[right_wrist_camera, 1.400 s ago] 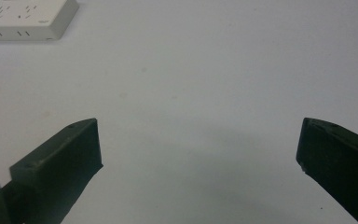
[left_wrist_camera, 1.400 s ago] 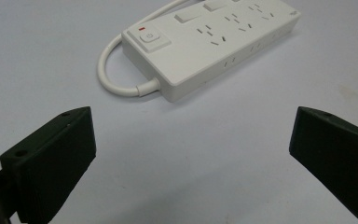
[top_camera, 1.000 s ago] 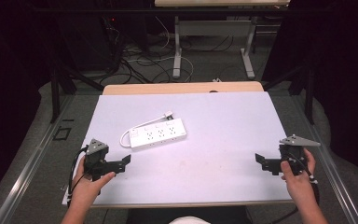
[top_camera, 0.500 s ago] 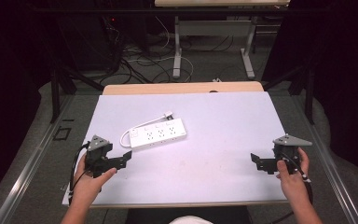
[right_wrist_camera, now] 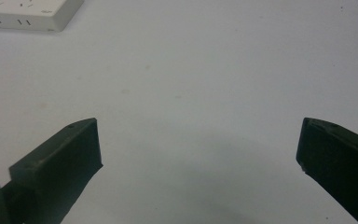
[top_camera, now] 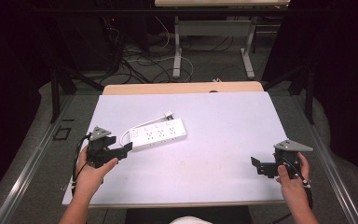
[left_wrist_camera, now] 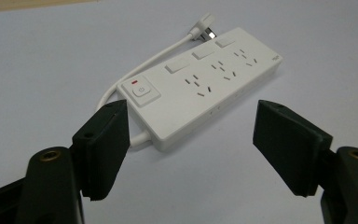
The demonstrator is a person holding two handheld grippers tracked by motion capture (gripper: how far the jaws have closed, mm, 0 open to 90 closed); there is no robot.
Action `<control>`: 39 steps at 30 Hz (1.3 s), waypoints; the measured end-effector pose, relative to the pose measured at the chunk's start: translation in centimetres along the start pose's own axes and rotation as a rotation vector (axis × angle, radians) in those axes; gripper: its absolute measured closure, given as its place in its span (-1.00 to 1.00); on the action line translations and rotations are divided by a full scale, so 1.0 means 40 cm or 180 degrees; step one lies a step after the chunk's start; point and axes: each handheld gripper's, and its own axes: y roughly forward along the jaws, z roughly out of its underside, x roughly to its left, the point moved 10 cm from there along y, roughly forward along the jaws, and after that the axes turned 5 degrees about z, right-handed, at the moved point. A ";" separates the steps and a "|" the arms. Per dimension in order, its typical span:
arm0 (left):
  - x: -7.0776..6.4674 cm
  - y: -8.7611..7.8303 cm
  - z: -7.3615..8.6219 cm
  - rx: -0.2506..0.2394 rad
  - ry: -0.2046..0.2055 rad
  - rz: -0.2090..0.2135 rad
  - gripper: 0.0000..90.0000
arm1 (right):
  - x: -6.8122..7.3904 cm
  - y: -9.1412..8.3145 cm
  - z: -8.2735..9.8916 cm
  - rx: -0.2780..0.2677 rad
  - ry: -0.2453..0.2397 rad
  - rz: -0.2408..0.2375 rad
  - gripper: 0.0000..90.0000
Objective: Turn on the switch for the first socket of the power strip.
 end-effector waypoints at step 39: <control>-0.020 0.046 -0.184 -0.0002 -0.0135 0.0000 -0.09 | 0.022 0.023 0.018 0.0082 0.0010 -0.0112 -1.00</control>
